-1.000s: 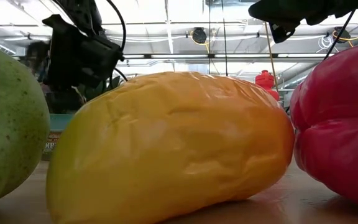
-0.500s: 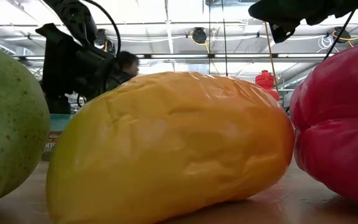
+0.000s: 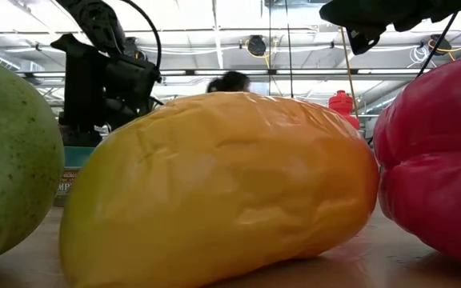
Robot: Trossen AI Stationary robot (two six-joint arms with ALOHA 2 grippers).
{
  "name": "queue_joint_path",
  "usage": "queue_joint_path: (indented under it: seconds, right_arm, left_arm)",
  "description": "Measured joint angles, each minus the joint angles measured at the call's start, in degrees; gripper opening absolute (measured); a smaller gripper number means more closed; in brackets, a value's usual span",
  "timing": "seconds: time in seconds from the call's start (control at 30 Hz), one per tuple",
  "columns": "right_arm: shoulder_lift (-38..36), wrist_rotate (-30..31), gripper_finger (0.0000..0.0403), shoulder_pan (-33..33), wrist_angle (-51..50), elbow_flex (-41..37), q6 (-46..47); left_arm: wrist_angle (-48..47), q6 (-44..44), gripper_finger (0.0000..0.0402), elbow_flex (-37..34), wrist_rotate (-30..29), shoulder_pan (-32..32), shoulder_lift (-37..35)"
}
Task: Pick & Place Food Item
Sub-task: Put the left blue and pink tuna can into the blue bin
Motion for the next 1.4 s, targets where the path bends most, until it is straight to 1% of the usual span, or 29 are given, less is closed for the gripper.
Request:
queue_joint_path:
  seconds: [0.17,0.3,0.43,0.57,0.63,0.77,0.87,0.93,1.03,1.13,1.3,1.4]
  right_arm:
    - [0.01,0.00,0.0000,0.00,0.00,0.00,0.00]
    - [0.02,-0.02,0.0000,0.00,0.00,0.00,-0.02]
    - [0.00,-0.02,0.0000,0.00,0.00,0.00,-0.02]
    - [0.00,-0.02,0.0000,0.00,0.00,0.00,-0.02]
    - [0.01,-0.02,0.0000,0.00,0.00,0.00,-0.02]
    - [0.02,0.00,0.0000,0.00,0.00,0.00,-0.04]
    - [0.01,0.00,0.0000,0.01,0.00,0.00,-0.15]
    - [0.00,0.00,0.0000,0.00,0.01,0.00,-0.22]
    - [0.01,0.00,0.0000,0.01,0.00,0.00,-0.22]
    - [0.00,0.00,0.0000,0.00,0.00,0.00,-0.22]
    - [0.01,0.00,0.0000,0.01,0.02,0.00,-0.22]
    - [0.00,0.00,0.0000,0.00,0.02,0.00,-0.22]
  left_arm:
    - [1.37,1.01,0.0277,0.00,2.47,-0.04,0.00]
    - [1.27,1.01,0.0279,0.00,3.20,-0.04,-0.02]
    - [1.72,0.67,0.0279,0.09,5.18,-0.16,-0.04]
    - [2.49,0.69,0.0281,0.09,5.15,-0.89,-0.07]
    - [2.62,0.15,0.0288,0.09,4.14,-1.41,-0.07]
    - [2.69,-1.49,0.0328,0.09,1.33,-2.51,-0.07]
    - [2.65,-2.02,0.0374,0.09,0.71,-2.76,-0.09]
    - [2.65,-1.99,0.0393,0.11,0.69,-2.78,-0.11]
    - [2.44,-2.03,0.0384,0.20,0.83,-2.83,-0.11]
    - [2.33,-2.01,0.0377,1.19,2.28,-2.83,-0.09]
    - [2.54,-0.63,0.0396,3.41,3.76,-3.42,-0.09]
    - [2.58,-0.43,0.0394,4.22,4.15,-3.63,-0.09]
